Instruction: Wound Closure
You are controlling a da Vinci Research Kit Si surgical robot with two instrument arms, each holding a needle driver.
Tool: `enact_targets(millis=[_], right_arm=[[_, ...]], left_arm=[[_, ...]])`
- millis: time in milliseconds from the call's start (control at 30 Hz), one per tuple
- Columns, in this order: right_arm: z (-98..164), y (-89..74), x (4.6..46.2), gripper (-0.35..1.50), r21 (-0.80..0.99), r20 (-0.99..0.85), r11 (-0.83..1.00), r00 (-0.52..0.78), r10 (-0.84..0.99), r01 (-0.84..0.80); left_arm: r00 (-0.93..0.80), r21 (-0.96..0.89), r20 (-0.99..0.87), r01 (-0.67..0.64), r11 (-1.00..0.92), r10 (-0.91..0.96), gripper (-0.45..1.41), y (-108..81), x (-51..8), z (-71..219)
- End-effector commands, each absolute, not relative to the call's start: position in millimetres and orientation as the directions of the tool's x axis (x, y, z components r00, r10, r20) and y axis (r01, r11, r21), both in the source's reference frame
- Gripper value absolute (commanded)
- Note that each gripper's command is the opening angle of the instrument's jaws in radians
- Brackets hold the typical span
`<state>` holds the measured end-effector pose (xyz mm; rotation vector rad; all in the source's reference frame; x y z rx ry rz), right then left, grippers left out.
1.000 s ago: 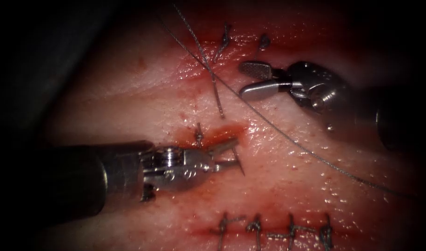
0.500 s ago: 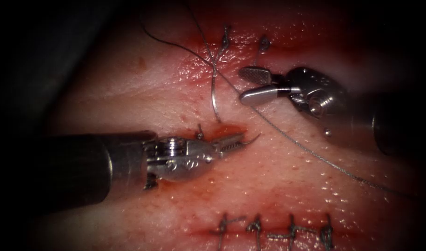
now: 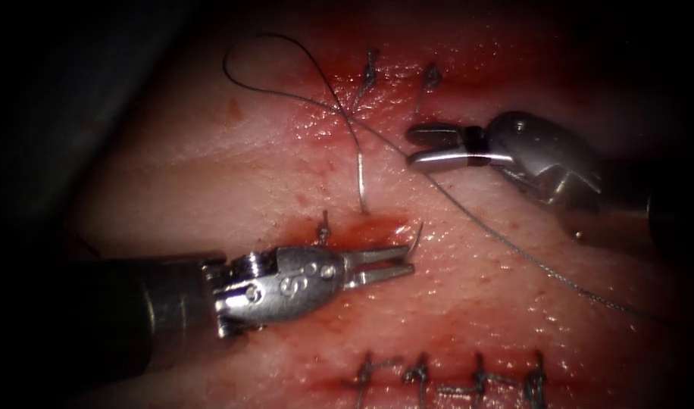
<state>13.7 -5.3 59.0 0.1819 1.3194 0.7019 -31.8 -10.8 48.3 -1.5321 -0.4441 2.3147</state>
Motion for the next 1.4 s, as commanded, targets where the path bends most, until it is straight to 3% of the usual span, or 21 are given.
enact_targets(millis=[33,200,567,633,667,700,733,767,800,967,1033,1133,1233,1400], right_arm=[[59.1,-4.9,14.0,0.74,0.467,-0.837,0.808,0.116,0.535,-0.358],[57.5,-3.9,13.2,1.18,0.359,-0.879,0.858,0.174,0.443,-0.368],[52.5,-5.0,13.9,1.28,0.283,-0.881,0.866,0.244,0.404,-0.413],[51.8,-5.4,14.2,1.15,0.348,-0.863,0.841,0.208,0.46,-0.414],[51.5,-5.9,14.4,0.93,0.445,-0.829,0.797,0.148,0.539,-0.408],[51.5,-5.9,14.4,0.93,0.445,-0.829,0.797,0.148,0.539,-0.408],[51.3,-6.2,14.4,0.29,0.513,-0.798,0.757,0.101,0.595,-0.406],[51.2,-6.4,14.5,0.31,0.559,-0.768,0.72,0.07,0.637,-0.412],[50.9,-6.7,14.7,0.52,0.655,-0.691,0.641,0.025,0.722,-0.4],[50.5,-7.4,14.5,0.69,0.801,-0.518,0.478,-0.018,0.855,-0.36],[50.5,-7.4,14.2,0.64,0.829,-0.474,0.433,-0.031,0.88,-0.354],[50.7,-7.1,13.4,0.86,0.87,-0.401,0.363,-0.05,0.915,-0.334],[51.0,-7.1,12.9,0.96,0.903,-0.352,0.324,-0.052,0.934,-0.283],[51.2,-7.2,12.9,1.01,0.952,-0.249,0.236,-0.046,0.967,-0.197]], left_arm=[[-0.358,-0.447,-0.818,-0.095,-0.89,0.449,-0.45,-11.0,-32.5,48.5],[-0.305,-0.537,-0.791,-0.072,-0.841,0.531,-0.45,-11.8,-32.7,46.6],[-0.172,-0.665,-0.739,0.03,-0.746,0.652,-0.45,-11.7,-32.1,42.0],[-0.169,-0.647,-0.754,0.023,-0.762,0.635,-0.45,-11.4,-32.0,41.4],[-0.173,-0.533,-0.834,0.006,-0.846,0.524,-0.45,-10.8,-31.9,41.1],[-0.173,-0.533,-0.834,0.006,-0.846,0.524,-0.45,-10.8,-31.9,41.1],[-0.18,-0.476,-0.864,-0.006,-0.879,0.469,-0.45,-10.5,-31.8,41.0],[-0.192,-0.402,-0.897,-0.016,-0.916,0.397,-0.45,-10.2,-31.7,40.9],[-0.276,-0.212,-0.935,-0.063,-0.975,0.221,-0.45,-9.5,-31.5,41.0],[-0.39,0.022,-0.921,-0.09,-0.996,0.015,-0.45,-7.7,-31.1,41.2],[-0.409,0.082,-0.912,-0.105,-0.991,-0.032,-0.45,-6.5,-30.8,41.2],[-0.429,0.161,-0.897,-0.091,-0.983,-0.108,-0.45,-5.4,-30.7,41.6],[-0.443,0.198,-0.885,-0.079,-0.977,-0.144,-0.45,-5.7,-30.9,42.3],[-0.457,0.237,-0.871,-0.066,-0.969,-0.182,-0.45,-6.5,-31.2,43.6]])
